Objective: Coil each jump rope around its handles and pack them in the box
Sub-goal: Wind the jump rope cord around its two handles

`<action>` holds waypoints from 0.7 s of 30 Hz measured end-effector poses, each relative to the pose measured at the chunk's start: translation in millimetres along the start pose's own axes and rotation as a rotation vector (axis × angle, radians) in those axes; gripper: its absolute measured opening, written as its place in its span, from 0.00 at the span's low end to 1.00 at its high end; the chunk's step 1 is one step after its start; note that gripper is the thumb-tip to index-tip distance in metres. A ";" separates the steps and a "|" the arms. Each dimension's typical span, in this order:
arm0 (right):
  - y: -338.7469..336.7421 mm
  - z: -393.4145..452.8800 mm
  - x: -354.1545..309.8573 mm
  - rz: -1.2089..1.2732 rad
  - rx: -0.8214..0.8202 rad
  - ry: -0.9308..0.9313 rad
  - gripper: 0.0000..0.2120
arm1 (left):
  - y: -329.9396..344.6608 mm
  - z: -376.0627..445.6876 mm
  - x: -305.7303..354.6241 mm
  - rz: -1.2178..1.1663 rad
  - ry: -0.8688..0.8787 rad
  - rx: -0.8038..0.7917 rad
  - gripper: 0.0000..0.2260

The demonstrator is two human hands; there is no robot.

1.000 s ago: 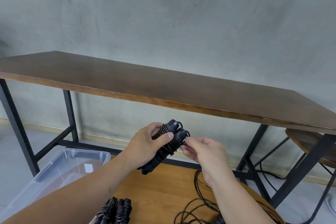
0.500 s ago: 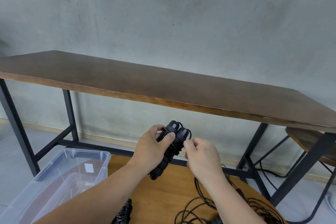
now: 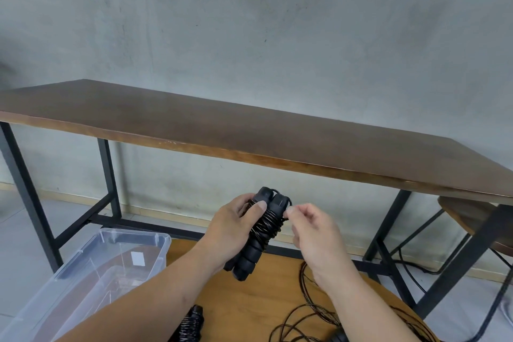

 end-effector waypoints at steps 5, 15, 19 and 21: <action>8.2 -0.6 6.7 0.598 0.000 0.244 0.12 | 5.0 -3.5 2.8 0.059 0.030 -0.123 0.27; 14.5 -1.1 -0.3 0.806 0.073 0.201 0.18 | 16.9 -8.2 5.6 -0.318 -0.119 -0.129 0.11; 0.1 -8.8 -30.0 0.133 0.022 -0.110 0.16 | 14.4 -5.8 9.6 -0.304 -0.119 -0.132 0.11; 0.7 -8.5 -44.2 -0.090 -0.014 -0.248 0.16 | 14.3 -4.9 14.4 -0.292 -0.092 -0.136 0.11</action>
Point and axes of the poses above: each hand's wrist, its own z-axis towards the middle knuckle, its own y-axis out of the palm, x = y × z, the point moved 10 cm from there along z, towards the middle knuckle, and after that the axes turned 7 degrees about -y, right-handed, at the moved point
